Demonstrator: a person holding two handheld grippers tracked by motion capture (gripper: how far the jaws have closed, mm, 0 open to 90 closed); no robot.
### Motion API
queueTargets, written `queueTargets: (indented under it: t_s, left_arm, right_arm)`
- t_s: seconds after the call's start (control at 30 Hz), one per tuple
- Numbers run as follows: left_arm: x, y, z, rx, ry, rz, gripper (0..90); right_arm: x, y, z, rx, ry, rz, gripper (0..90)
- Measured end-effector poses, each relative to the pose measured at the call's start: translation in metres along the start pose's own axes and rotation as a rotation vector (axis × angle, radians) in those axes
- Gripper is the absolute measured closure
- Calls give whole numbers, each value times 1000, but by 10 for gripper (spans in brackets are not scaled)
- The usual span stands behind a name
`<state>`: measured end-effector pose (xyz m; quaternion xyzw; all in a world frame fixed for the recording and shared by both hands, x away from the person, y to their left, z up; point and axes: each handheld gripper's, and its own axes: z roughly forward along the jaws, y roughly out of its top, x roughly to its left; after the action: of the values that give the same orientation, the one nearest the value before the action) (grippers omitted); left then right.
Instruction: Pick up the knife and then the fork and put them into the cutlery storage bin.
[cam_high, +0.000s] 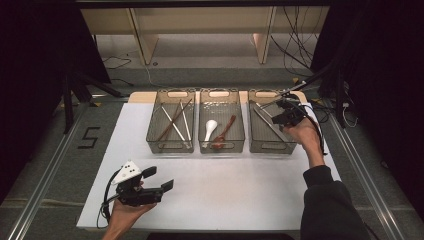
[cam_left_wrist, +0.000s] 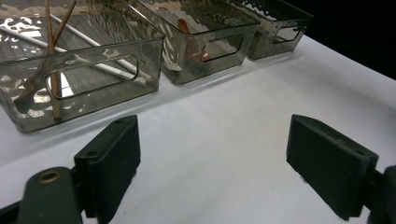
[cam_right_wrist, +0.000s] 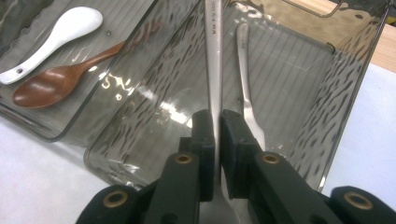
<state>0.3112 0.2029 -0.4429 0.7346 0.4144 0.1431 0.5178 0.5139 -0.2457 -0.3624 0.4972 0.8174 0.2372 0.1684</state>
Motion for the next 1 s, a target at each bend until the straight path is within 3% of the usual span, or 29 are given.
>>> queueTargets:
  t_s: [0.33,1.0]
  left_arm:
    - [0,0,0,-1,-1,0,172]
    - [0,0,-1,-2,-2,1,172]
  right_arm:
    - [0,6,12,8,-13,15,849]
    - [7,13,30,28,-38,-1,847]
